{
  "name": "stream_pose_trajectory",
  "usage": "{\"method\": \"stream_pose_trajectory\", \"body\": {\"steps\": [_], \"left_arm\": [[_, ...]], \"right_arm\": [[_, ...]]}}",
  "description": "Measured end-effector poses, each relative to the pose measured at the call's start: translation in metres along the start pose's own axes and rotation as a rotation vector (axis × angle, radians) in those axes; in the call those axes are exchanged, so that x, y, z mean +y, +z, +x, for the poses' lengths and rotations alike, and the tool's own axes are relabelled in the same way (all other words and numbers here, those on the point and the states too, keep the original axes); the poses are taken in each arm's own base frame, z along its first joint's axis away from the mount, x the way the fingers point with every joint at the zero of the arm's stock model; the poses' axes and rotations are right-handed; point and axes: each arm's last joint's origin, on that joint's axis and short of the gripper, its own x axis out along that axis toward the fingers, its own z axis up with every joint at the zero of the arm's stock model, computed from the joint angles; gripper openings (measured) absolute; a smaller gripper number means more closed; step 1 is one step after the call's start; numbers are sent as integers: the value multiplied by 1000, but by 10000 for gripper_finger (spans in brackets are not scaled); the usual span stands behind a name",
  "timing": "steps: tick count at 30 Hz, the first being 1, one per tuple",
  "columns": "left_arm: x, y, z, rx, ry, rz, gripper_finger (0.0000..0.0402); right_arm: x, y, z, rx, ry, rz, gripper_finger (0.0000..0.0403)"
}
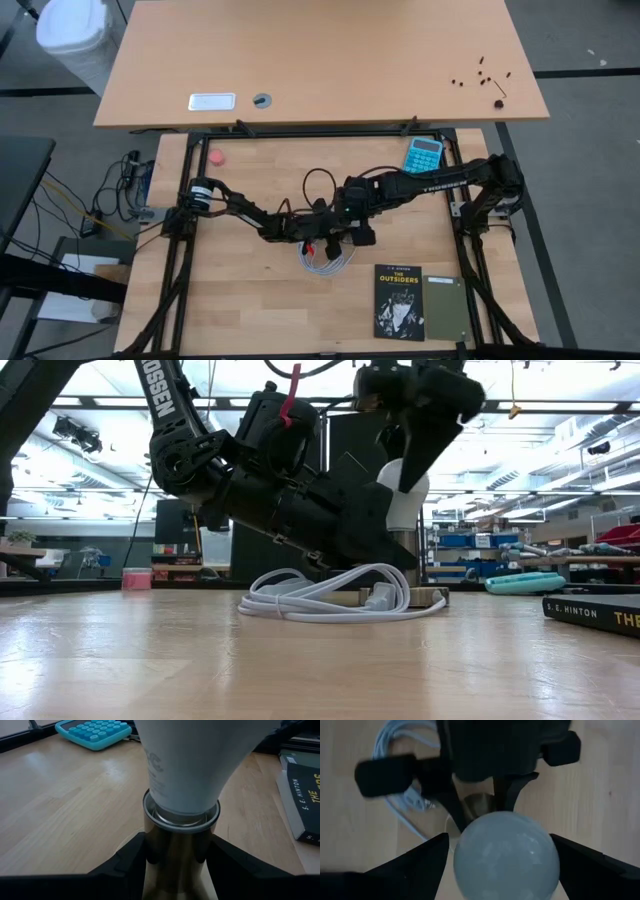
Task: Screw lightbulb
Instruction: Insert the white lightbulb into the silver lamp
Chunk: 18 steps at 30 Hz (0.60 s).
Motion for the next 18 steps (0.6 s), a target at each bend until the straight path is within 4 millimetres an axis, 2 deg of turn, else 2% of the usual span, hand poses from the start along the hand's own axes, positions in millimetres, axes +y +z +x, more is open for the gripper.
{"method": "stream_pose_trajectory", "body": {"steps": [8, 13, 18], "left_arm": [[0, 0, 0, 2, -11, 6, 178], [-2, 0, 0, 13, -88, 52, 178], [-4, -1, 0, 21, -141, 86, 178]], "right_arm": [[0, -1, 0, 14, 7, -173, 343], [0, -1, 0, 8, 33, -261, 343], [1, -1, 11, 36, 85, -309, 343]]}}
